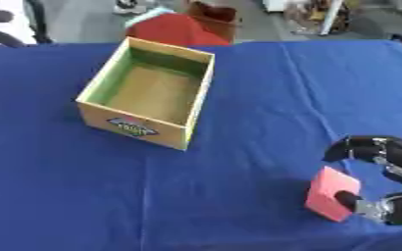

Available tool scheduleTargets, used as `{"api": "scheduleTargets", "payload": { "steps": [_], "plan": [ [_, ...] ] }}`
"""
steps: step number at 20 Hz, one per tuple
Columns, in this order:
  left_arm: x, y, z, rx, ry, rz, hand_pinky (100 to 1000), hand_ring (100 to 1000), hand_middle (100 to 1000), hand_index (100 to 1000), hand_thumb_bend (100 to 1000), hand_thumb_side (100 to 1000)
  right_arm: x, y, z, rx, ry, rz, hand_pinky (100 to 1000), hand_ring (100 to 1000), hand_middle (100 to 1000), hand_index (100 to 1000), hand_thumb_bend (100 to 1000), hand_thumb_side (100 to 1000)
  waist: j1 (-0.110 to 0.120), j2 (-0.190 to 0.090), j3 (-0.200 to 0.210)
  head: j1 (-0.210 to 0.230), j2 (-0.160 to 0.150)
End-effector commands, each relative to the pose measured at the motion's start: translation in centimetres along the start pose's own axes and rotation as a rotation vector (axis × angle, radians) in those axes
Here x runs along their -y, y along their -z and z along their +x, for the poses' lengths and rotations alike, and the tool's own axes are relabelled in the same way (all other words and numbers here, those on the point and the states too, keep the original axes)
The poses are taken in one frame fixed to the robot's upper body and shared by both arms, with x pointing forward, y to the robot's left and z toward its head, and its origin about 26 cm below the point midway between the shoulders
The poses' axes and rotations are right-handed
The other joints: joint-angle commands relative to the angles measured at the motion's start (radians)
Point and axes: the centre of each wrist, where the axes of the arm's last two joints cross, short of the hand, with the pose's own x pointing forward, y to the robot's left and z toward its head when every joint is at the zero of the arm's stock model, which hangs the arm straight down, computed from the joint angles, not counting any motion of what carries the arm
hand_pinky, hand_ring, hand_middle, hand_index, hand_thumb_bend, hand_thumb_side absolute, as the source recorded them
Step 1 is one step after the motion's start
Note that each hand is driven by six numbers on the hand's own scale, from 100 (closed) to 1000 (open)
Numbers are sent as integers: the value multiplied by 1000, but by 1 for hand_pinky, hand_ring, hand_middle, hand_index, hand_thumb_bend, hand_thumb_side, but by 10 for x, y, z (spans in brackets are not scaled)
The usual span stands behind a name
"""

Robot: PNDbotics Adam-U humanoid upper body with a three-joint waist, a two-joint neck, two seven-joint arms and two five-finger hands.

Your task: Pick up objects on the table and place them in the box.

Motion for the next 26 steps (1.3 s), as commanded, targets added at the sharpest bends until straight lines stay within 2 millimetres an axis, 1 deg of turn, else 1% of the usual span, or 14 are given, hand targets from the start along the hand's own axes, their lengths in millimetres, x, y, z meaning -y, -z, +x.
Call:
{"api": "scheduleTargets", "payload": {
  "steps": [1, 4, 8, 11, 15, 20, 21, 22, 23, 24, 26],
  "plan": [
    [-3, 4, 5, 21, 10, -2, 582, 743, 753, 852, 100, 860, 9, -3, -2, -4, -19, 3, 798, 780, 761, 831, 289, 878, -1, -11, 1, -1, -1],
    [-3, 4, 5, 21, 8, -3, 582, 743, 753, 851, 100, 860, 9, -3, -2, -2, -21, 6, 800, 782, 763, 831, 295, 873, -1, -12, 2, -2, -1],
    [-2, 3, 5, 18, 6, -7, 581, 743, 753, 851, 100, 860, 8, -2, -2, 5, -32, 22, 809, 790, 774, 836, 309, 817, -2, -14, 4, -4, 3],
    [-2, 3, 4, 15, 5, -11, 581, 744, 753, 851, 100, 861, 7, -3, -3, 5, -54, 56, 820, 803, 803, 855, 348, 789, -2, -16, 5, -7, 6],
    [-2, 2, 4, 13, 2, -12, 581, 744, 753, 851, 100, 860, 3, -3, -3, -4, -72, 84, 828, 813, 822, 860, 397, 780, -4, -18, 6, -9, 4],
    [-2, 2, 4, 9, 2, -11, 580, 744, 754, 852, 100, 861, 0, -3, -4, -32, -97, 117, 828, 789, 801, 877, 504, 806, -6, -18, 6, -10, 6],
    [-2, 2, 4, 9, 2, -11, 580, 744, 754, 852, 100, 861, -1, -4, -4, -38, -101, 123, 829, 786, 799, 881, 521, 791, -6, -18, 6, -10, 6],
    [-2, 2, 4, 8, 2, -12, 580, 744, 754, 852, 100, 861, -1, -4, -4, -46, -107, 132, 833, 783, 798, 889, 544, 807, -6, -18, 6, -10, 6],
    [-2, 2, 4, 7, 2, -12, 580, 744, 754, 852, 100, 861, -2, -4, -5, -54, -113, 142, 834, 781, 795, 890, 546, 807, -6, -17, 5, -10, 6],
    [-2, 2, 4, 6, 2, -12, 579, 744, 754, 852, 100, 861, -3, -4, -5, -63, -119, 151, 839, 770, 774, 903, 565, 820, -6, -17, 5, -10, 6],
    [-2, 2, 4, 5, 2, -13, 579, 744, 754, 852, 100, 861, -3, -5, -6, -83, -126, 158, 842, 755, 732, 906, 570, 825, -5, -17, 4, -10, 6]
  ]
}}
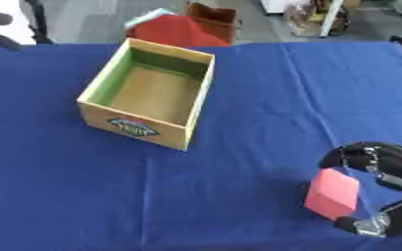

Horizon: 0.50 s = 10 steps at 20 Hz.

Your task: Pick up objects on the table and place them in the box.

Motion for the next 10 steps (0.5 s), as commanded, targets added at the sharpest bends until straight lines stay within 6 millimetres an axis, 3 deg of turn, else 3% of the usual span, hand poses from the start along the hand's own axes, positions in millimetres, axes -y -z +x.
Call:
{"api": "scheduleTargets", "payload": {
  "steps": [1, 10],
  "plan": [
    [-2, 4, 5, 21, 3, -3, 579, 744, 754, 852, 100, 861, 7, -3, -4, -39, -39, 14, 842, 750, 721, 907, 572, 822, 0, -10, -2, -3, 3],
    [-1, 4, 5, 18, 3, -5, 578, 744, 754, 852, 100, 861, 7, -2, -3, -109, -28, -34, 843, 693, 627, 900, 595, 798, 2, -7, -5, -5, 3]
  ]
}}
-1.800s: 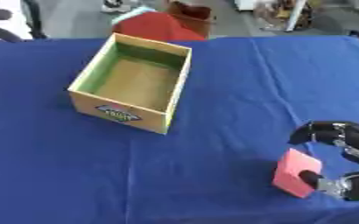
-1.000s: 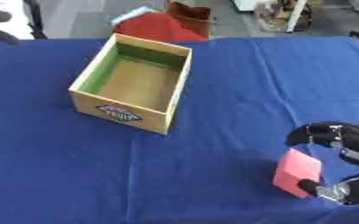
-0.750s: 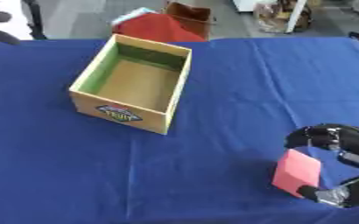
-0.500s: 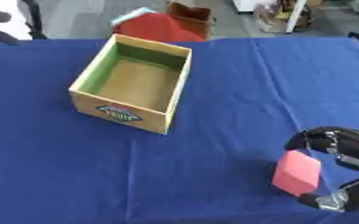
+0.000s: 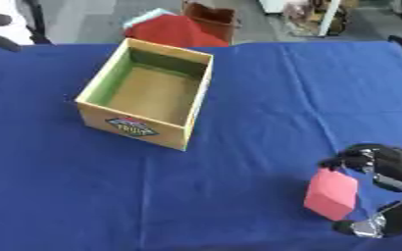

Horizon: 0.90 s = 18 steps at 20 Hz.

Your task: Pick up objects on the table and place them in the box.

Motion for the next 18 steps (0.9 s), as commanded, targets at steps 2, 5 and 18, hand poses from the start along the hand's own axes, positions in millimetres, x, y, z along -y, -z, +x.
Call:
{"api": "scheduleTargets", "payload": {
  "steps": [2, 5, 18],
  "plan": [
    [-1, 3, 5, 21, 2, -2, 577, 744, 755, 852, 100, 860, 11, -3, -3, -42, -26, -34, 844, 692, 627, 901, 599, 808, -1, -8, -2, -1, 3],
    [-1, 3, 5, 20, 3, -4, 577, 745, 755, 852, 100, 860, 13, -3, -3, -57, -23, -63, 836, 680, 631, 899, 597, 819, -1, -7, -3, 0, 4],
    [1, 3, 5, 18, -6, -14, 576, 745, 755, 852, 100, 860, 10, 1, -2, -116, 12, -27, 860, 774, 738, 902, 575, 807, -3, -7, 3, -3, 0]
  ]
}}
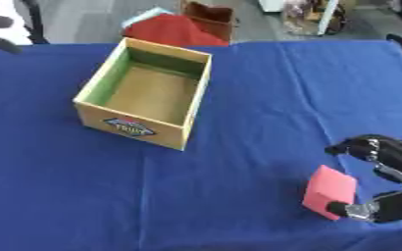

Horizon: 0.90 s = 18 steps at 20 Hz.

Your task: Pick up objects on the table and place them in the box.

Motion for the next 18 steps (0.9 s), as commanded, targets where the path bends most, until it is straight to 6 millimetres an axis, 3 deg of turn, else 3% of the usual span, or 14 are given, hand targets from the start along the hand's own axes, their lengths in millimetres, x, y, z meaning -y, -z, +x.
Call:
{"api": "scheduleTargets", "payload": {
  "steps": [1, 9, 10, 11, 18],
  "plan": [
    [-1, 4, 5, 24, -1, -9, 576, 745, 755, 852, 100, 860, 9, 1, -1, -6, -6, 6, 858, 772, 738, 902, 571, 785, -2, -8, 1, -4, -1],
    [0, 4, 5, 21, -8, -13, 574, 745, 756, 852, 100, 860, 3, 8, -1, -44, 42, 37, 854, 780, 737, 907, 567, 787, -1, -6, 7, -12, -6],
    [0, 4, 5, 21, -8, -13, 574, 745, 756, 853, 100, 854, 3, 9, -1, -52, 45, 39, 854, 780, 736, 908, 593, 747, 0, -6, 7, -13, -7],
    [1, 4, 5, 20, -9, -13, 574, 745, 756, 853, 100, 860, 2, 9, -1, -60, 48, 45, 853, 778, 735, 908, 564, 789, 0, -6, 7, -14, -8],
    [1, 3, 5, 18, -11, -13, 573, 746, 757, 853, 100, 861, -6, 8, -3, -96, 44, 99, 857, 783, 742, 910, 567, 794, 0, -4, 8, -14, -10]
  ]
}}
